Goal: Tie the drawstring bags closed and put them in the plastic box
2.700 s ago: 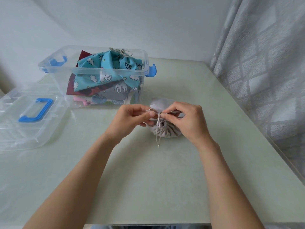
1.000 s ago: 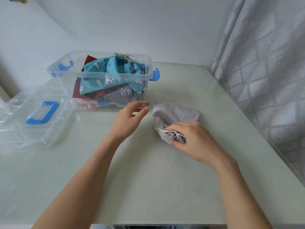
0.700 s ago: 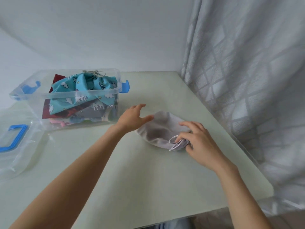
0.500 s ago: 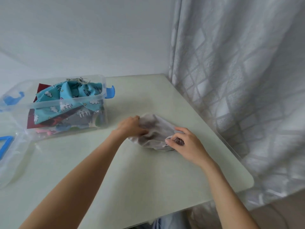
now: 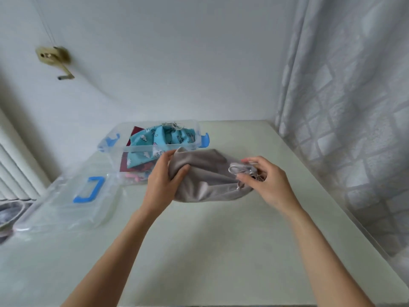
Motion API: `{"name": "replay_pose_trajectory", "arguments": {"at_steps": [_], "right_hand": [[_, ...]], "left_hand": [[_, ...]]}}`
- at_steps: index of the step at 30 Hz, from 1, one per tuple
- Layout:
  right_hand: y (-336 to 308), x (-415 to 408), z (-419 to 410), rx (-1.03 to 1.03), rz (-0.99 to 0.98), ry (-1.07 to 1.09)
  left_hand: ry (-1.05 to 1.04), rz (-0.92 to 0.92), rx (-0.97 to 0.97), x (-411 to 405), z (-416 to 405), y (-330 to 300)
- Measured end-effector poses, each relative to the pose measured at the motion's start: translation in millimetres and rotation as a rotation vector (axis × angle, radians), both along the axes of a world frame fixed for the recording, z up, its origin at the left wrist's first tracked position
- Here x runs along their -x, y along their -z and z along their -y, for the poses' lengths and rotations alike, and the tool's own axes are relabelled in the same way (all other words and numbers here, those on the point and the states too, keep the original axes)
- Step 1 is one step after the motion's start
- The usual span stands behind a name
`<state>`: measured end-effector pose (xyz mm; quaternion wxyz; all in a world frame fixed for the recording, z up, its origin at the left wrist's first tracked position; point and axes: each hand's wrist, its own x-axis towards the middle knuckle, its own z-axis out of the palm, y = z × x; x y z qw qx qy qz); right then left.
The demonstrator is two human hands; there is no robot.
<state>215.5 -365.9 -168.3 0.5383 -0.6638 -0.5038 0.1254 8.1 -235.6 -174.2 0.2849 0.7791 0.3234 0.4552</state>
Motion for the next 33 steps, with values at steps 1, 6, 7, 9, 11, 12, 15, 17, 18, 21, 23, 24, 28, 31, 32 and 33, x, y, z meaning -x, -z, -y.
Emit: {"name": "replay_pose_trajectory", "arguments": {"at_steps": [1, 6, 7, 9, 11, 12, 15, 17, 18, 21, 23, 24, 28, 31, 32, 33], "right_hand": [[-9.8, 6.1, -12.8, -0.029, 0.021, -0.021], [-58.7, 20.5, -87.3, -0.130, 0.128, -0.096], [-69.8, 22.7, -111.9, -0.137, 0.161, -0.109], [-82.7, 24.3, -151.2, -0.119, 0.212, -0.143], [-89.1, 27.3, -185.3, -0.079, 0.235, -0.174], [-90.2, 29.1, -201.8, -0.056, 0.255, -0.187], [-80.2, 29.9, -234.1, 0.099, 0.407, -0.212], [-68.9, 30.2, -245.8, 0.235, 0.594, -0.192], [-64.2, 30.5, -248.7, 0.285, 0.686, -0.182], [-56.7, 31.2, -252.9, 0.448, 0.853, -0.238], [-53.7, 30.2, -254.6, 0.571, 0.932, -0.256], [-52.8, 29.2, -255.7, 0.618, 0.957, -0.260], [-53.4, 24.5, -254.1, 0.730, 0.973, -0.287], [-52.0, 24.1, -241.9, 0.563, 0.848, -0.268], [-53.0, 28.6, -234.7, 0.436, 0.828, -0.227], [-52.6, 30.6, -231.3, 0.288, 0.798, -0.183]], "left_hand": [[-0.021, 0.022, -0.012, 7.2, -9.8, -10.9], [-0.178, 0.050, -0.130, 28.3, -73.6, -51.6], [-0.217, 0.046, -0.150, 32.5, -93.5, -61.5], [-0.275, 0.015, -0.173, 37.1, -125.7, -71.2], [-0.314, -0.044, -0.184, 42.1, -157.6, -74.2], [-0.332, -0.087, -0.181, 45.1, -173.5, -73.7], [-0.433, -0.367, -0.166, 54.2, -200.6, -63.8], [-0.476, -0.570, -0.211, 58.0, -207.6, -56.6], [-0.436, -0.611, -0.249, 57.6, -208.6, -55.0], [-0.146, -0.647, -0.247, 44.8, -209.7, -55.1], [0.013, -0.703, -0.142, 28.2, -209.5, -53.9], [0.055, -0.764, -0.092, 20.5, -209.8, -53.3], [0.072, -0.932, -0.062, 0.1, -212.5, -49.4], [0.043, -0.942, -0.107, 2.4, -207.5, -54.0], [0.007, -0.921, -0.164, 6.4, -199.6, -57.6], [-0.040, -0.862, -0.216, 10.1, -195.1, -60.1]]}}
